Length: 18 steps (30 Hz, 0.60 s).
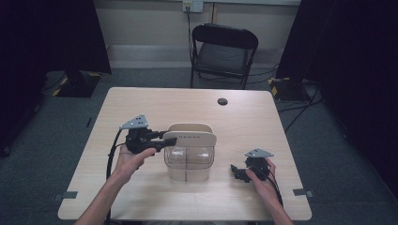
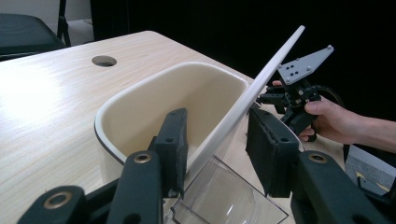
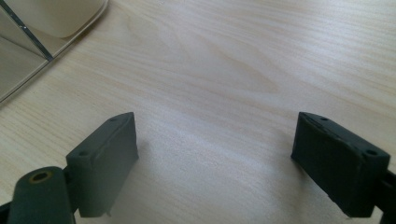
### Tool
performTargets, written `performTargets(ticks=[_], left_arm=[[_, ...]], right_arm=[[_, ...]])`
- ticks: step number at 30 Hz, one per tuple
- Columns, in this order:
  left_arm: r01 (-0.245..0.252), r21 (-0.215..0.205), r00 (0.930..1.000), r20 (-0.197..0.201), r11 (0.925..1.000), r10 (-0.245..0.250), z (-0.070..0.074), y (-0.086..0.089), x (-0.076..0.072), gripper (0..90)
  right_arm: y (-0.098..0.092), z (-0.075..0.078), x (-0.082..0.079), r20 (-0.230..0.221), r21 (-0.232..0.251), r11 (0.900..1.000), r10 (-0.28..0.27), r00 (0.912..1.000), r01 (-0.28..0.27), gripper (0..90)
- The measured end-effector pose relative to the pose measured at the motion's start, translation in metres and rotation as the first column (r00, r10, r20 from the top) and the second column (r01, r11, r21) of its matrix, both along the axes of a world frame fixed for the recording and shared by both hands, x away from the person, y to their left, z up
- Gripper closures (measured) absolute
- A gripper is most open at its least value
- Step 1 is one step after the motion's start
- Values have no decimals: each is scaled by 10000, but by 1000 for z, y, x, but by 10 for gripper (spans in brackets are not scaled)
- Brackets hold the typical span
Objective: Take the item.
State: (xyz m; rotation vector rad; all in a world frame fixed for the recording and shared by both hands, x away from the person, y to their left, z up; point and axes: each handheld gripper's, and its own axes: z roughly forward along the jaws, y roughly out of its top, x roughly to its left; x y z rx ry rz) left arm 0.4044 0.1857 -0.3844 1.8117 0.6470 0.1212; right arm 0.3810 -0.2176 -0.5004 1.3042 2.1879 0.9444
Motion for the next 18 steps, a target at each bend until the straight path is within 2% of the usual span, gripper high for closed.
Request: performTargets(ticks=[18], left_arm=[[-34,10,10000,35,10000,33,0,0,0,587]], right_arm=[[0,0,0,-4,0,10000,-6,10000,6,135]])
